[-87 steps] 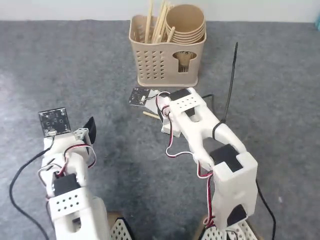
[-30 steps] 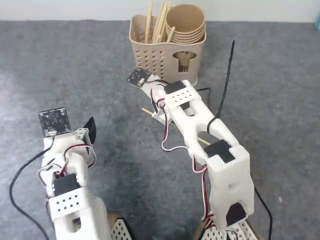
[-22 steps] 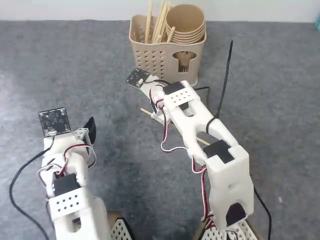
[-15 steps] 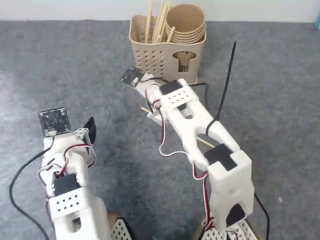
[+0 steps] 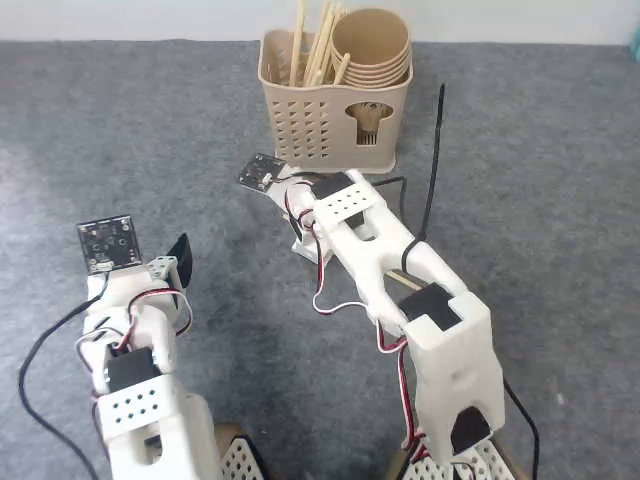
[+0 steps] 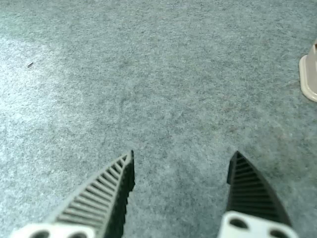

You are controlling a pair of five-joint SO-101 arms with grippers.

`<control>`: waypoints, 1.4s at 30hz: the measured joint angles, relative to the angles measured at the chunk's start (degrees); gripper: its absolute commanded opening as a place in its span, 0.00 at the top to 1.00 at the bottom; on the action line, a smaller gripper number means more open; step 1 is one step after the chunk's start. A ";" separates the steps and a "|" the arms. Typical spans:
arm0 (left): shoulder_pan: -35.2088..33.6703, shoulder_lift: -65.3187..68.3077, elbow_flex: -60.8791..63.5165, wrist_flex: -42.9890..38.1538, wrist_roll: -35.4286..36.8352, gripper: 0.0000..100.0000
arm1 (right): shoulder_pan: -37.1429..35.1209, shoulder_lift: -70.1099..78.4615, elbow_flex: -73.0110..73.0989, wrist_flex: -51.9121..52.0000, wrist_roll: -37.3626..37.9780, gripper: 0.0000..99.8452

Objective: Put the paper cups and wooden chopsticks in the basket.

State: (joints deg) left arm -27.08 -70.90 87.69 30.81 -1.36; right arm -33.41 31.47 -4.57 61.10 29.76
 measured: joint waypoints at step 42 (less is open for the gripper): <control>0.00 0.00 0.00 0.00 0.00 0.71 | 8.97 -38.33 0.09 -61.63 -29.80 0.99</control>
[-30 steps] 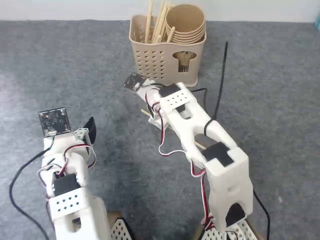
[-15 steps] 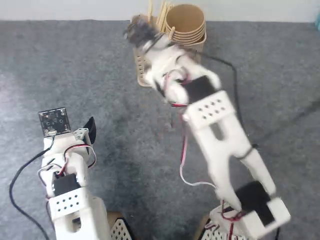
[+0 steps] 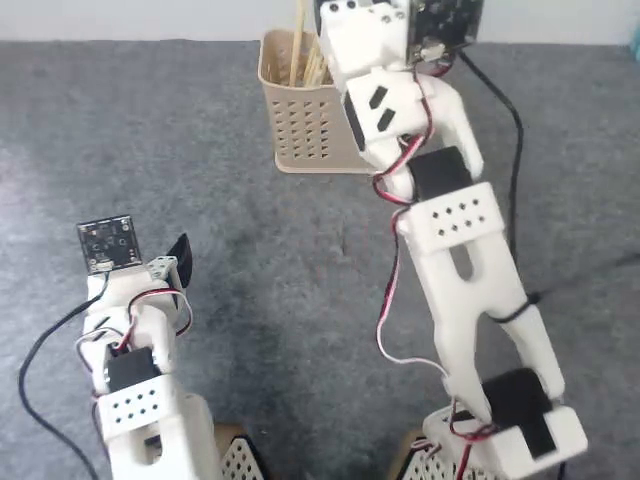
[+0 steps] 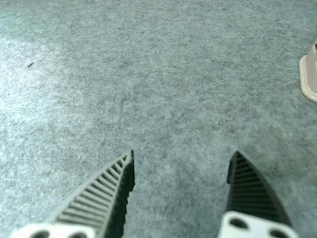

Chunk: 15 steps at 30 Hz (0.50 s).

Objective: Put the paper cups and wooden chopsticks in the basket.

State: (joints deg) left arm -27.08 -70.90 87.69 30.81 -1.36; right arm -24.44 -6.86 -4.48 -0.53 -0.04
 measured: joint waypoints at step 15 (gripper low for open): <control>0.00 0.00 0.00 0.00 0.00 0.71 | 1.76 20.66 -5.27 -5.63 -0.18 0.83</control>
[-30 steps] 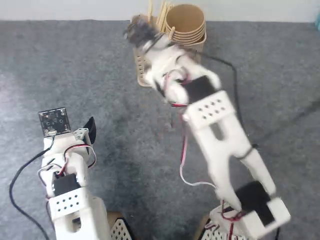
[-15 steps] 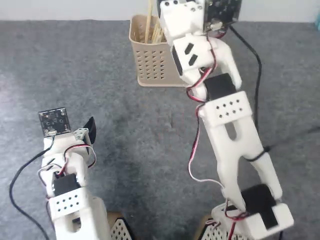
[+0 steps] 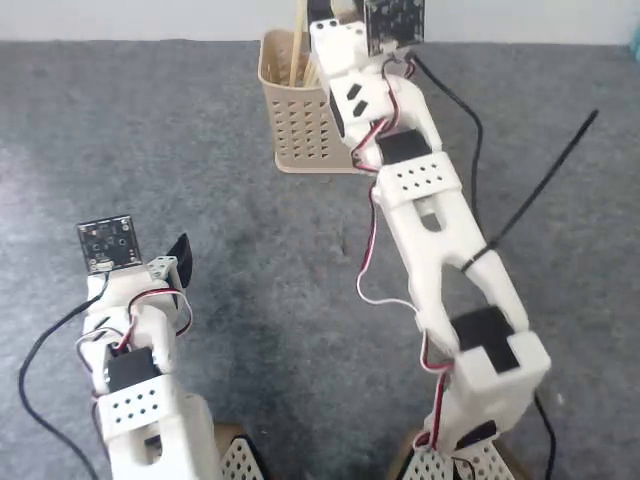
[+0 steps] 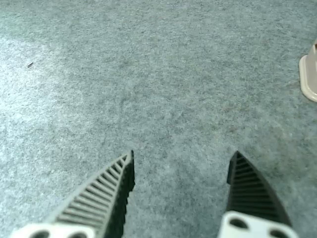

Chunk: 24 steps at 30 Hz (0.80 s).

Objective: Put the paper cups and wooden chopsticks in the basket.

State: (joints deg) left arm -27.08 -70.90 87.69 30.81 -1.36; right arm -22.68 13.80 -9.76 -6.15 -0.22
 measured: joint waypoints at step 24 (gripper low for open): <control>0.00 -12.92 1.67 8.97 0.00 0.71 | 6.68 -40.79 -13.36 69.63 -8.97 0.99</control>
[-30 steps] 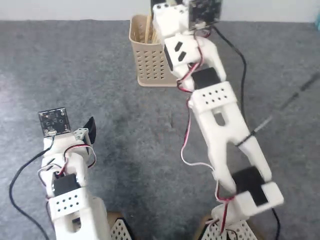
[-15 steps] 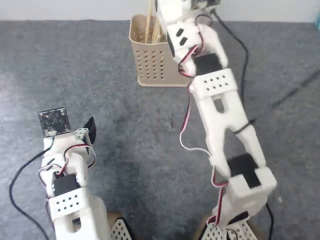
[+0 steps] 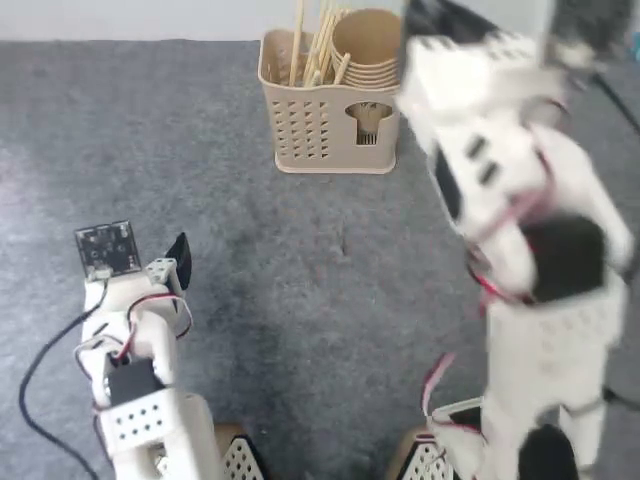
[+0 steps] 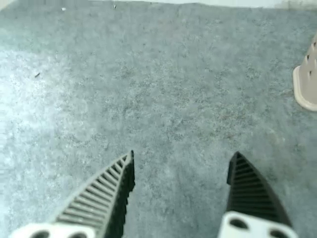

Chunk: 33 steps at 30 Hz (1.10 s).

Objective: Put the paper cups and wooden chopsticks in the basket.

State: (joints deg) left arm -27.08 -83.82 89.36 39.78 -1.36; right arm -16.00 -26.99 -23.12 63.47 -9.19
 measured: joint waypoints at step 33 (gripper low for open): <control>14.59 -19.25 7.56 20.92 -5.54 0.71 | 27.08 -65.85 96.09 10.64 11.87 0.99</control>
State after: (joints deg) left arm -12.48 -103.08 96.92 60.70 -6.90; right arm 11.08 -92.84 72.97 74.11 2.68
